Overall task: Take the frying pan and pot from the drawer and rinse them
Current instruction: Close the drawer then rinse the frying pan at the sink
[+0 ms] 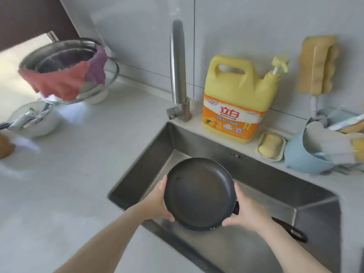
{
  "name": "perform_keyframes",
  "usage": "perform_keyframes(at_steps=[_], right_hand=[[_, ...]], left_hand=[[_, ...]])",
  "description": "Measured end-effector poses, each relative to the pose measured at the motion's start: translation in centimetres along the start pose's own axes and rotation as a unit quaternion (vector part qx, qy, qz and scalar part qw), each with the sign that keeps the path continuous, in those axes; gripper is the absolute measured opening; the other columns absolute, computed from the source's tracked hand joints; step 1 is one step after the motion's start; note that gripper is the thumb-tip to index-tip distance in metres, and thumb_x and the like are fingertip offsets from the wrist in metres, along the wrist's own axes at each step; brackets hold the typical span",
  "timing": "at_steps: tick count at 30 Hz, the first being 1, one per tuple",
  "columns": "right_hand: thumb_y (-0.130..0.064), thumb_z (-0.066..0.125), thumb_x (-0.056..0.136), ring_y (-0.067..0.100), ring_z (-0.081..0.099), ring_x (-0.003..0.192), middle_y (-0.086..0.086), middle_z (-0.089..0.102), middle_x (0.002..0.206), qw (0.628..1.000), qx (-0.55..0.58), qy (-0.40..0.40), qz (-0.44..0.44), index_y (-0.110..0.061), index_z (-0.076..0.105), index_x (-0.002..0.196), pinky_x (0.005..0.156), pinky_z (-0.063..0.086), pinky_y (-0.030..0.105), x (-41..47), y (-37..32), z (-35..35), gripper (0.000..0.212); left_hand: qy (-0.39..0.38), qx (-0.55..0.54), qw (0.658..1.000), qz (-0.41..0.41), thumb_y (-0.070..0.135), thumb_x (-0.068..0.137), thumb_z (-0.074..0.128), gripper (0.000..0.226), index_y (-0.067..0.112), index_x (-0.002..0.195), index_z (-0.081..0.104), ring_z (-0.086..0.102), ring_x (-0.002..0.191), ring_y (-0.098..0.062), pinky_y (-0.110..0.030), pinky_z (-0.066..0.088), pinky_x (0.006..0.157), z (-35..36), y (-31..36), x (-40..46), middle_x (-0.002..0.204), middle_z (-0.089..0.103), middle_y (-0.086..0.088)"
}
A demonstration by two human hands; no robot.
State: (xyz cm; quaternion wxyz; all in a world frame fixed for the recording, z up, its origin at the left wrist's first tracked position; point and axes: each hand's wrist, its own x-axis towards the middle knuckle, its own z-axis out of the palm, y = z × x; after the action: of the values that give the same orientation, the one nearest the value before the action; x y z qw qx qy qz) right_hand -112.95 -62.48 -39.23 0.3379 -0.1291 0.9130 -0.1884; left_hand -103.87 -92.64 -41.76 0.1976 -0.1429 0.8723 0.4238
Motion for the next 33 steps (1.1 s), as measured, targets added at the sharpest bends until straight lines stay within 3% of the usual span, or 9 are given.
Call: perform_keyframes(at_steps=[3, 7, 11, 15, 21, 23, 25, 28, 33], right_hand=[[-0.071, 0.075, 0.041, 0.014, 0.056, 0.113, -0.020, 0.050, 0.130, 1.000, 0.003, -0.004, 0.016, -0.042, -0.012, 0.150, 0.078, 0.046, 0.032, 2.3, 1.1, 2.1, 0.143], [-0.072, 0.075, 0.043, 0.012, 0.055, 0.109, -0.017, 0.051, 0.122, 0.999, 0.020, 0.017, 0.023, -0.042, -0.019, 0.149, 0.075, 0.045, 0.029, 4.7, 1.8, 4.9, 0.144], [-0.074, 0.076, 0.043, 0.010, 0.055, 0.109, -0.018, 0.050, 0.121, 0.998, 0.039, 0.038, 0.032, -0.043, -0.021, 0.147, 0.079, 0.047, 0.029, 6.5, 2.1, 7.0, 0.146], [-0.072, 0.077, 0.047, 0.008, 0.051, 0.119, -0.016, 0.045, 0.134, 0.999, 0.031, 0.033, 0.024, -0.038, -0.026, 0.147, 0.086, 0.045, 0.026, 7.7, 2.4, 7.8, 0.148], [-0.079, 0.069, 0.044, 0.008, 0.050, 0.119, -0.013, 0.043, 0.135, 1.000, 0.000, 0.013, 0.008, -0.035, -0.035, 0.143, 0.089, 0.046, 0.026, 8.1, 3.4, 8.2, 0.150], [-0.079, 0.070, 0.043, 0.007, 0.051, 0.118, -0.014, 0.044, 0.134, 1.000, -0.006, 0.011, 0.010, -0.035, -0.035, 0.143, 0.089, 0.047, 0.026, 8.1, 3.6, 8.4, 0.152], [-0.078, 0.071, 0.044, 0.007, 0.051, 0.117, -0.013, 0.044, 0.134, 1.000, -0.006, 0.015, 0.009, -0.033, -0.032, 0.145, 0.088, 0.046, 0.025, 8.1, 3.6, 8.5, 0.151], [-0.079, 0.070, 0.047, 0.007, 0.052, 0.115, -0.011, 0.046, 0.131, 1.000, -0.011, 0.014, 0.007, -0.031, -0.033, 0.146, 0.088, 0.046, 0.024, 8.1, 3.6, 8.7, 0.151], [-0.073, 0.074, 0.052, 0.010, 0.050, 0.113, -0.008, 0.048, 0.129, 0.999, -0.033, 0.012, 0.005, -0.027, -0.025, 0.150, 0.090, 0.043, 0.025, 8.8, 3.5, 8.9, 0.147]], left_hand=[[-0.019, 0.015, 1.000, -0.016, 0.020, 0.052, 0.095, 0.148, 0.023, 0.154, -0.013, 0.014, 0.143, -0.006, -0.012, 0.015, 0.108, 1.1, -1.9, 2.2, 0.151, 0.010, 0.015], [-0.054, 0.034, 0.998, -0.029, 0.014, 0.050, 0.093, 0.144, 0.044, 0.145, -0.011, 0.024, 0.135, -0.005, -0.014, 0.025, 0.105, 1.4, -3.1, 5.3, 0.150, 0.018, 0.012], [-0.075, 0.056, 0.993, -0.072, 0.014, 0.059, 0.092, 0.148, 0.021, 0.153, -0.022, 0.020, 0.142, -0.011, -0.020, 0.022, 0.114, 1.6, -3.3, 7.3, 0.160, 0.003, 0.006], [-0.077, 0.095, 0.987, -0.103, 0.023, 0.057, 0.094, 0.152, 0.019, 0.152, -0.025, 0.013, 0.150, -0.018, -0.029, 0.019, 0.121, 2.3, -4.4, 8.3, 0.163, -0.010, 0.004], [-0.108, 0.148, 0.978, -0.102, 0.037, 0.064, 0.088, 0.137, 0.024, 0.156, -0.012, 0.025, 0.146, -0.019, -0.034, 0.025, 0.120, 1.2, -4.9, 8.3, 0.163, 0.010, 0.000], [-0.051, 0.157, 0.983, -0.074, 0.044, 0.076, 0.080, 0.116, 0.022, 0.157, 0.000, 0.027, 0.146, -0.019, -0.035, 0.026, 0.119, -0.2, -2.8, 8.4, 0.162, 0.018, -0.001], [0.079, 0.116, 0.990, -0.012, 0.047, 0.084, 0.071, 0.095, 0.022, 0.156, 0.013, 0.037, 0.140, -0.018, -0.037, 0.033, 0.116, -2.2, 0.7, 8.6, 0.156, 0.032, -0.001], [0.260, 0.021, 0.964, 0.059, 0.046, 0.090, 0.062, 0.081, 0.019, 0.154, 0.021, 0.041, 0.135, -0.018, -0.039, 0.038, 0.112, -5.6, 5.8, 9.6, 0.149, 0.037, -0.003], [0.318, -0.055, 0.946, 0.021, 0.046, 0.095, 0.055, 0.075, 0.006, 0.151, 0.025, 0.034, 0.140, -0.025, -0.042, 0.032, 0.114, -9.8, 11.2, 13.1, 0.151, 0.037, -0.012]])
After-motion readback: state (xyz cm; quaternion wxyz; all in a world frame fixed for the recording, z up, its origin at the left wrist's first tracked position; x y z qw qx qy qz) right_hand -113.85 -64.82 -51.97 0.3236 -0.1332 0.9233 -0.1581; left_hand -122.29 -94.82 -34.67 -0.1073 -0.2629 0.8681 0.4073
